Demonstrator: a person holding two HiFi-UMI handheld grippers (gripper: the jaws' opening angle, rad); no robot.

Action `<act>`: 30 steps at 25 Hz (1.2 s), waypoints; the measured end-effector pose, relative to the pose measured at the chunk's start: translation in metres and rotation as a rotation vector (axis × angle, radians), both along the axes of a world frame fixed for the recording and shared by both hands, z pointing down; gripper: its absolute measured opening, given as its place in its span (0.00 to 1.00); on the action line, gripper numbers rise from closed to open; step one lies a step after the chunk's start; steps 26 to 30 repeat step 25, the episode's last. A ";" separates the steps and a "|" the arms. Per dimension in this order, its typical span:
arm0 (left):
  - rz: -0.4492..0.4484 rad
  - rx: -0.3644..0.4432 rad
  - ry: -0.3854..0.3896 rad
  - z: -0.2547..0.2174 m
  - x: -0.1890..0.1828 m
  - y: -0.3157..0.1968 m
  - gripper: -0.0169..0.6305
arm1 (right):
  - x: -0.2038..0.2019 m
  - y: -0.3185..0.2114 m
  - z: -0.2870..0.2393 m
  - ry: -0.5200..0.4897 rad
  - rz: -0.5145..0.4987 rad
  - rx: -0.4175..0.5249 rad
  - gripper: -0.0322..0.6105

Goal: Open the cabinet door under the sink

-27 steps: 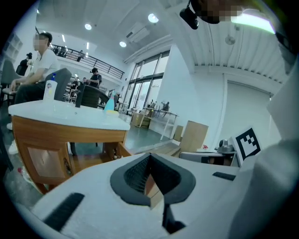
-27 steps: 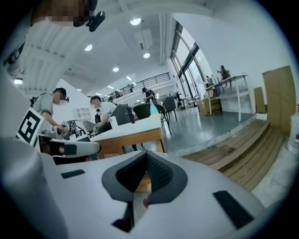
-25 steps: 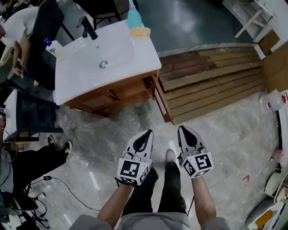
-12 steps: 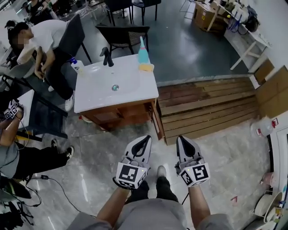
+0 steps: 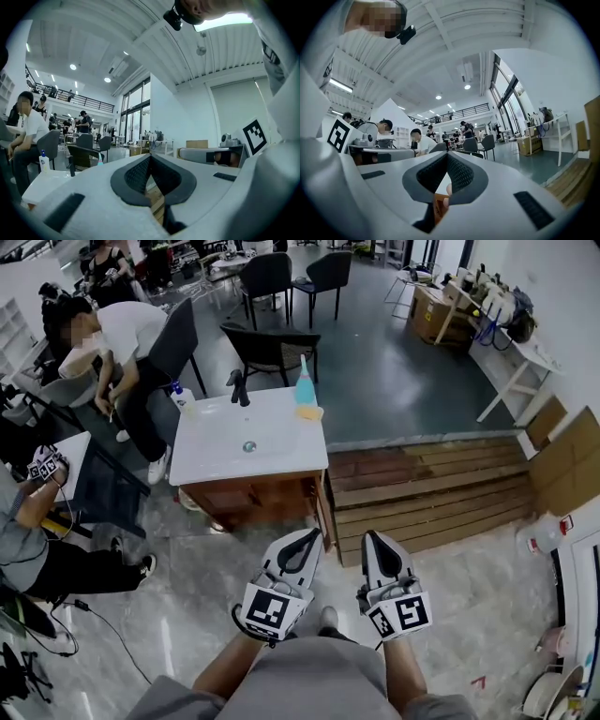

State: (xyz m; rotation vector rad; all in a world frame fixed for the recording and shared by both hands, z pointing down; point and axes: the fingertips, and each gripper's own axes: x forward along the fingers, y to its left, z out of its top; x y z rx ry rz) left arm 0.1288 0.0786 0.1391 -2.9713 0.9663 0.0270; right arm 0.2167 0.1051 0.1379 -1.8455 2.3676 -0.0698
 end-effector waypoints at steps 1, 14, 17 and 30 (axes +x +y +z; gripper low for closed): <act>-0.002 0.005 0.005 -0.005 0.001 0.004 0.04 | -0.001 0.003 -0.005 0.001 -0.001 0.011 0.06; -0.051 0.064 0.033 -0.022 -0.008 0.019 0.04 | -0.007 0.020 -0.019 0.000 -0.023 0.054 0.06; -0.060 0.062 0.044 -0.024 -0.010 0.021 0.04 | -0.010 0.021 -0.020 0.003 -0.035 0.052 0.06; -0.088 0.041 0.026 -0.014 -0.024 0.021 0.04 | -0.026 0.017 -0.013 0.017 -0.070 0.034 0.06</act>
